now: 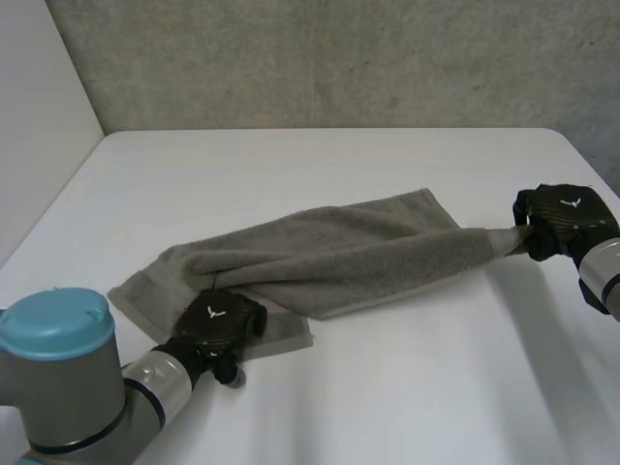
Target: Fold the towel.
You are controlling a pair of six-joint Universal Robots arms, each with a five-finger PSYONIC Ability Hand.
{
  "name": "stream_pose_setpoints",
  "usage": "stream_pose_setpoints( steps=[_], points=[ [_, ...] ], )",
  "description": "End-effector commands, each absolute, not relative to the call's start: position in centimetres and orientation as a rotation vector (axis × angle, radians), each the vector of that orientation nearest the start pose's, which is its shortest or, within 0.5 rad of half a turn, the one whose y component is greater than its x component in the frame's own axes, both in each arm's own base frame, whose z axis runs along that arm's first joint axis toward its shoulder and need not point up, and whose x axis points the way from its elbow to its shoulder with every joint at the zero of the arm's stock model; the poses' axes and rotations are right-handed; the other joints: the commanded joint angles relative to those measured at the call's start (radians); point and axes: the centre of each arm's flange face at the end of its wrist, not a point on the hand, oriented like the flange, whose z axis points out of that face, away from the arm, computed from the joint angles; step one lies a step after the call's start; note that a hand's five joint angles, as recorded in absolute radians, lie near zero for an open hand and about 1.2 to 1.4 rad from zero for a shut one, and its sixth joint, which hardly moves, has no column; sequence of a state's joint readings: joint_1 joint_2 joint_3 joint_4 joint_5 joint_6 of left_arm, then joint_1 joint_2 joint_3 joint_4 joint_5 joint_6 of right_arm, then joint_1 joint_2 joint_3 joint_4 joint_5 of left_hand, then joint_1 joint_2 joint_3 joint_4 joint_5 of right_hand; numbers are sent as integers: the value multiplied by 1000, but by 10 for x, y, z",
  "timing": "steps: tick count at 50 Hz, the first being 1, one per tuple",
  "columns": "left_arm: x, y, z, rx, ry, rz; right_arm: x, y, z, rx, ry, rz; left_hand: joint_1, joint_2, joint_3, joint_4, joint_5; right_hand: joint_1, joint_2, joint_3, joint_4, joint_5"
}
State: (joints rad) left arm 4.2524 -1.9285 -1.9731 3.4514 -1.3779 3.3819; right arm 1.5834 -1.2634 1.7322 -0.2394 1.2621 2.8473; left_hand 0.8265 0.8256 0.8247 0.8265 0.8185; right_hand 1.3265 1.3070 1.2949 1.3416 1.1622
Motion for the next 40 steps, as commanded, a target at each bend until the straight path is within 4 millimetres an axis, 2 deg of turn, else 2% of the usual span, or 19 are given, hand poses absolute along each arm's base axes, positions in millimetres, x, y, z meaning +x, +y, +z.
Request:
stream_pose_setpoints(
  steps=[1,16,24,40],
  points=[
    [-263,-193,112,1173,2677,-1783,163,-332,179,-654,2323,-1906,-114,-113,-112,-114,-280,70,89,101,55,60],
    [-276,-219,117,1165,2623,-1876,163,-332,177,-660,2328,-1898,-114,-113,-112,-114,-280,70,89,101,55,60],
    [-290,-220,112,1218,2624,-1878,163,-331,176,-710,2335,-1909,-114,-113,-112,-114,-280,70,89,101,55,60],
    [-298,-231,109,1229,2643,-1841,164,-330,174,-720,2335,-1903,-96,-95,-94,-96,-263,70,89,101,55,60]
  ],
)
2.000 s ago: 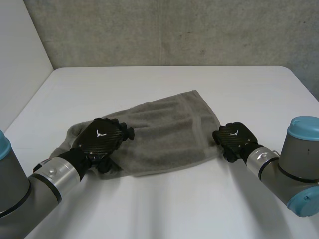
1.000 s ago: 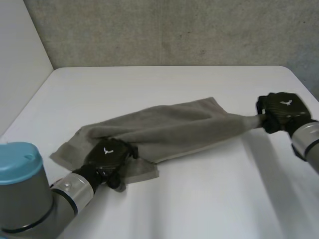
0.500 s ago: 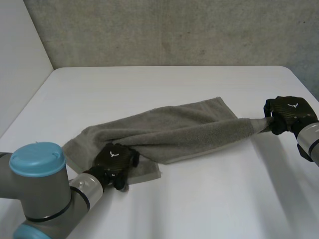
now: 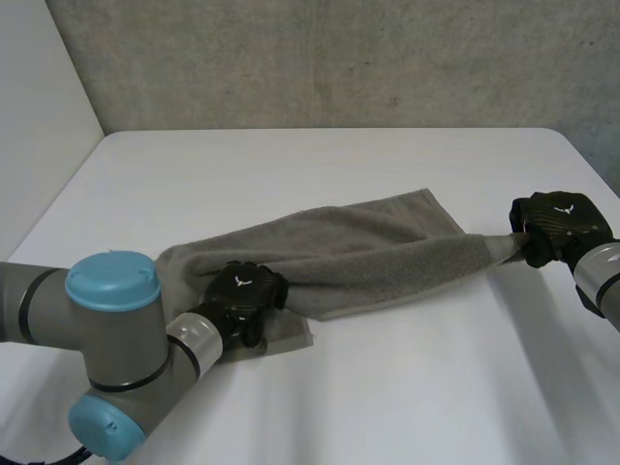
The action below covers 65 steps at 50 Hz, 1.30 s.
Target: Fold the towel.
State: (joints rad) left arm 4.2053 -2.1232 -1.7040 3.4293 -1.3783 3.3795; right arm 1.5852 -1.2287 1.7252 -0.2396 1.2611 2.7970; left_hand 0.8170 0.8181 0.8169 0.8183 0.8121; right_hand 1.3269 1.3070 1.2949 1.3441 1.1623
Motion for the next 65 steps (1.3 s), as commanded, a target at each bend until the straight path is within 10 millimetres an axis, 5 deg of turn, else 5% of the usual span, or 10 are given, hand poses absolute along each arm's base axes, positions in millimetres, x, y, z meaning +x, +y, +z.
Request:
stream_pose_setpoints(
  steps=[1,12,22,33,45,47,49,65],
  points=[
    [-298,-230,108,1234,2647,-1832,164,-330,174,-720,2336,-1901,-90,-91,-90,-91,-259,69,89,101,52,59],
    [-300,-228,101,1253,2658,-1805,165,-330,170,-722,2343,-1884,-72,-73,-72,-73,-242,69,89,101,52,59],
    [-299,-229,105,1271,2564,-1806,165,-329,169,-725,2343,-1882,578,577,578,577,409,69,89,101,52,59],
    [-300,-227,123,1222,2506,-1889,165,-329,169,-725,2343,-1882,579,578,579,578,410,69,89,101,52,59],
    [-300,-224,118,1237,2526,-1868,165,-329,169,-725,2344,-1880,579,578,579,578,410,69,89,101,52,59],
    [-300,-221,116,1254,2530,-1859,165,-329,169,-725,2344,-1880,136,135,136,135,-33,69,89,101,52,59],
    [-302,-219,117,1265,2528,-1859,165,-329,169,-725,2344,-1880,-6,-7,-6,-7,-176,69,89,101,52,59],
    [-308,-219,112,1300,2524,-1853,166,-329,167,-755,2350,-1883,-5,-6,-5,-6,-174,69,89,101,52,59]
  ],
)
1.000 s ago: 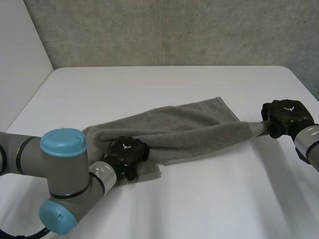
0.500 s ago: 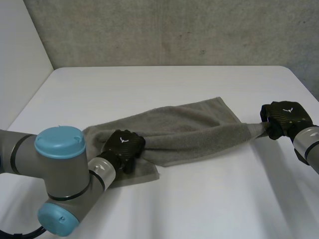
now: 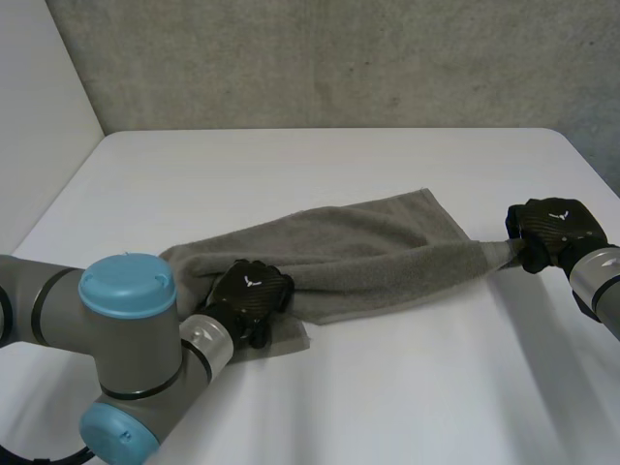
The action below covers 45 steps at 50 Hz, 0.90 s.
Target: Fold the towel.
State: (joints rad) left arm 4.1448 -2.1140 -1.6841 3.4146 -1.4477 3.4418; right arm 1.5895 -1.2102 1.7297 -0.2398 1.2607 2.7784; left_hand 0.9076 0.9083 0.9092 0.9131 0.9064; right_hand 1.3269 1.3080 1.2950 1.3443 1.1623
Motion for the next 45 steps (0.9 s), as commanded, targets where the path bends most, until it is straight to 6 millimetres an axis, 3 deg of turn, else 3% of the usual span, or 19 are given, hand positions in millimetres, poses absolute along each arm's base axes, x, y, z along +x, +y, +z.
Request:
stream_pose_setpoints(
  steps=[1,20,34,37,39,45],
  points=[
    [-308,-219,112,1300,2524,-1853,165,-329,167,-754,2351,-1884,-95,-96,-97,-101,-269,69,88,101,52,59],
    [-320,-226,113,1325,2511,-1865,165,-329,162,-757,2362,-1866,-98,-99,-100,-104,-271,69,88,101,52,59],
    [-323,-221,107,1390,2531,-1771,165,-329,162,-773,2363,-1871,-69,-69,-70,-74,-242,69,88,101,52,59],
    [-323,-221,108,1386,2525,-1777,165,-329,162,-773,2363,-1871,69,69,68,64,-104,69,88,101,52,59],
    [-323,-223,111,1366,2515,-1792,165,-329,162,-775,2363,-1872,469,468,468,464,296,69,88,101,52,59],
    [-323,-224,123,1353,2486,-1844,165,-330,159,-774,2371,-1860,489,488,487,483,315,69,88,101,52,59]
  ],
)
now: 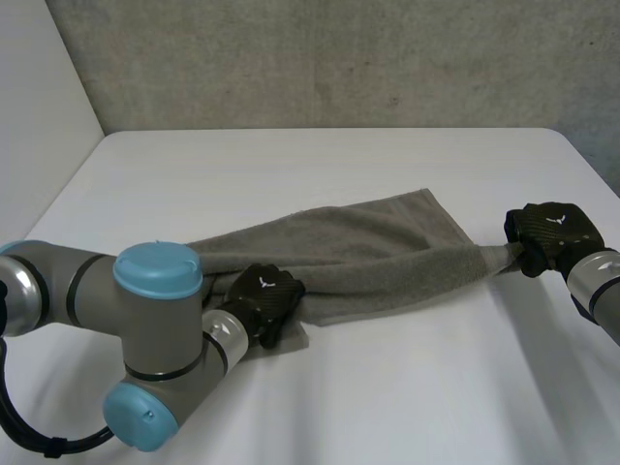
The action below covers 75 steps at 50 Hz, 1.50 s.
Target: Fold the towel.
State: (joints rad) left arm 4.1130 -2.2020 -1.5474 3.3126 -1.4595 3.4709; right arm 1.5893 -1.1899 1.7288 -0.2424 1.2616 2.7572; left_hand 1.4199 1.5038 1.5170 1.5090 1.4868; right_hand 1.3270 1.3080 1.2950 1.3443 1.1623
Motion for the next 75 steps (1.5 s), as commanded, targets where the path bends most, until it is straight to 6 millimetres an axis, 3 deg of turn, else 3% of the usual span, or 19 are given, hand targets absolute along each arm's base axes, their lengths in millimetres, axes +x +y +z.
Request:
stream_pose_setpoints(
  steps=[1,7,19,23,26,30,36,39,45,47,48,52,60,61,63,65,68,70,75],
  points=[
    [-323,-223,127,1350,2477,-1861,165,-330,159,-774,2371,-1860,-24,-108,-121,-113,-265,69,88,101,52,59],
    [-323,-222,141,1322,2458,-1926,165,-329,159,-774,2372,-1858,-24,-108,-121,-113,-265,69,88,101,52,59],
    [-319,-216,145,1318,2459,-1926,165,-330,160,-770,2371,-1862,-24,-108,-121,-113,-265,69,88,101,52,59],
    [-311,-213,167,1288,2421,-1996,161,-334,166,-754,2366,-1889,-24,-108,-121,-113,-265,69,88,101,52,59],
    [-304,-216,177,1252,2402,-2027,160,-333,177,-752,2360,-1904,-24,-108,-121,-113,-265,69,88,101,52,59],
    [-282,-226,203,1122,2352,-2105,156,-327,218,-745,2343,-1935,-24,-108,-121,-113,-265,69,88,101,52,59],
    [-265,-227,236,977,2317,-2235,125,-333,256,-646,2391,-1982,-24,-108,-121,-113,-265,69,88,101,52,59],
    [-260,-229,239,949,2322,-2249,113,-338,263,-620,2392,-2018,-24,-108,-121,-113,-265,69,88,101,52,59],
    [-233,-247,229,896,2379,-2198,105,-345,253,-610,2429,-1987,-24,-108,-121,-113,-265,69,88,101,52,59],
    [-226,-253,223,882,2402,-2172,102,-354,227,-609,2499,-1881,-24,-108,-121,-113,-265,69,88,101,52,59],
    [-222,-257,217,886,2427,-2151,102,-354,227,-609,2499,-1880,-24,-108,-121,-113,-265,69,88,101,52,59],
    [-217,-266,184,929,2550,-2022,103,-357,201,-650,2567,-1772,-24,-108,-121,-113,-265,69,88,101,52,59],
    [-221,-256,170,1014,2581,-1958,119,-344,191,-701,2551,-1706,-58,-142,-155,-147,-300,69,88,101,52,59],
    [-221,-256,170,1014,2581,-1958,119,-344,191,-701,2551,-1706,-59,-142,-156,-148,-300,69,88,101,52,59],
    [-225,-250,174,1034,2564,-1979,126,-341,191,-724,2534,-1703,-786,-870,-883,-875,-1027,69,88,101,52,59],
    [-229,-245,183,1048,2540,-2017,126,-340,190,-723,2538,-1699,-932,-1016,-1029,-1021,-1173,69,88,101,52,59],
    [-234,-238,194,1073,2501,-2068,127,-339,189,-725,2536,-1696,-969,-1053,-1066,-1058,-1210,69,88,101,52,59],
    [-244,-220,217,1132,2408,-2181,127,-339,188,-725,2537,-1694,-1013,-1097,-1110,-1102,-1254,69,88,101,52,59],
    [-252,-213,236,1102,2348,-2264,128,-338,185,-731,2541,-1679,-1004,-1088,-1101,-1093,-1245,69,88,101,52,59]
  ],
)
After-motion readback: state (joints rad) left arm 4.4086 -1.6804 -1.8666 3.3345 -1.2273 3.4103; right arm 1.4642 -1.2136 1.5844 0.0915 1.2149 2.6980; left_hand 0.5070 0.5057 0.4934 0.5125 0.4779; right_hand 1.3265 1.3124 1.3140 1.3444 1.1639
